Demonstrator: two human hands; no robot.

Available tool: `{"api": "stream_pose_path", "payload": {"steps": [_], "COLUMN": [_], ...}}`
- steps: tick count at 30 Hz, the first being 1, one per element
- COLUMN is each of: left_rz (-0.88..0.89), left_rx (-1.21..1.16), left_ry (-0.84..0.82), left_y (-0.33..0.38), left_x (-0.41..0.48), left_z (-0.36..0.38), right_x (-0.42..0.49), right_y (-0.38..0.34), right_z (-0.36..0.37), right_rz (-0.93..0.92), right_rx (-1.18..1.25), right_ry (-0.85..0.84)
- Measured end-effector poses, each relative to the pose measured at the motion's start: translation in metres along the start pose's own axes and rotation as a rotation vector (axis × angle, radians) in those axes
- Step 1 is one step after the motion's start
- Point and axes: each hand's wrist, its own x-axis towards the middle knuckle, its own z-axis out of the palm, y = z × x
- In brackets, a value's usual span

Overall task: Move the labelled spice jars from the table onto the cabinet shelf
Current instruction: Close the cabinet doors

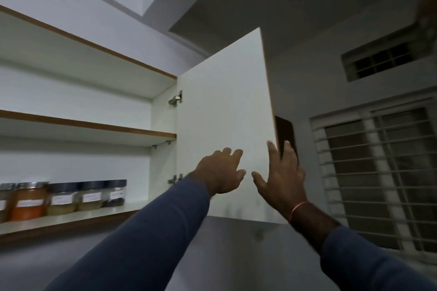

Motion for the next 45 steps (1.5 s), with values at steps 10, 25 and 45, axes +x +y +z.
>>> {"api": "stream_pose_path", "payload": {"steps": [10,25,45], "left_rz": [0.038,-0.097,-0.853], "left_rx": [-0.073,-0.413,-0.549], "left_ry": [-0.063,0.396,0.624], "left_y": [0.045,0.036,-0.234], "left_x": [0.017,-0.012,-0.162], "left_z": [0.027,0.005,-0.016], "right_x": [-0.006,-0.062,-0.113], "right_y": [0.035,-0.036,-0.309], "right_z": [0.051,0.049,0.159], "right_rz": [0.244,0.038,-0.392], "right_rx": [0.25,0.768,0.832], "right_ry": [-0.158,0.044,-0.374]}}
